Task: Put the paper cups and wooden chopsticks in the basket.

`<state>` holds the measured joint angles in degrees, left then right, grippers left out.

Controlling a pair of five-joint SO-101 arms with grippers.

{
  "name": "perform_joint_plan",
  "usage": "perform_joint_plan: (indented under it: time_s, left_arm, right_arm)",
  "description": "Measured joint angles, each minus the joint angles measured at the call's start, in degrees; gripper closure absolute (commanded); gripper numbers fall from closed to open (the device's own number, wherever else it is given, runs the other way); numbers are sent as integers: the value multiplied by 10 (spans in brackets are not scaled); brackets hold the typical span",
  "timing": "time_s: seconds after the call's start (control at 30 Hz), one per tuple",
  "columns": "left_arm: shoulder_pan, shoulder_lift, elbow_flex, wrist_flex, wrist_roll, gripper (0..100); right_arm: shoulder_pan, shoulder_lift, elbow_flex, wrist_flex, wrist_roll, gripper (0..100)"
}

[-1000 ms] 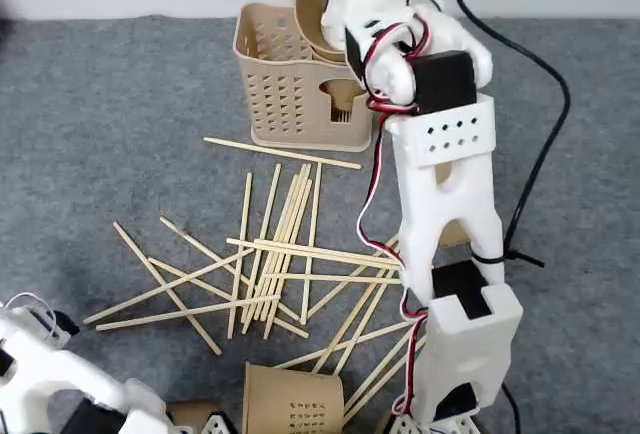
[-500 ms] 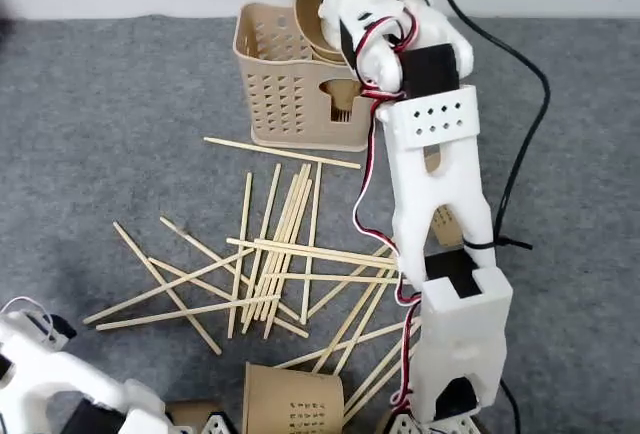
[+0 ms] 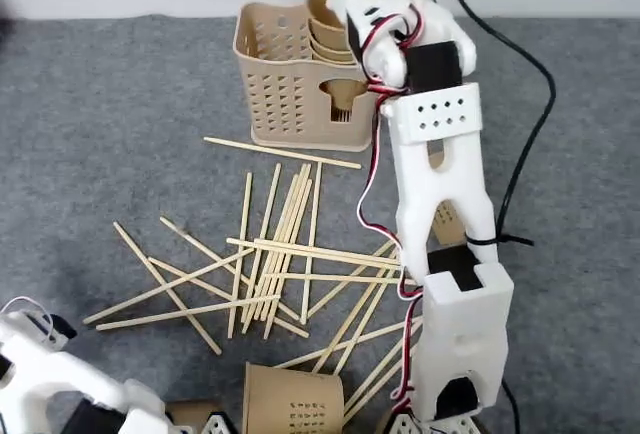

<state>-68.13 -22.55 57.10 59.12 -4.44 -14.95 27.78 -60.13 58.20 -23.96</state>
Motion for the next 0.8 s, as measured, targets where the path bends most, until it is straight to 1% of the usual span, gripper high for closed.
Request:
perform_joint_plan:
  time_s: [0.17, 0.3, 0.4, 0.53, 0.63, 0.8]
  left_arm:
    - [0, 0, 0, 0, 0, 763]
    - [0, 0, 0, 0, 0, 762]
    - [8, 0, -14, 0, 0, 762]
    - [56, 0, -72, 0, 4, 762]
    - [104, 0, -129, 0, 47, 762]
    - [184, 0, -224, 1, 185, 762]
  right_arm:
    - [7, 0, -5, -39, 0, 991]
    - [4, -11, -38, -42, 0, 991]
    - [4, -35, -53, 12, 31, 990]
    - [4, -73, -62, 134, 119, 990]
    - [5, -96, -62, 215, 188, 990]
    - [10, -124, -62, 316, 287, 987]
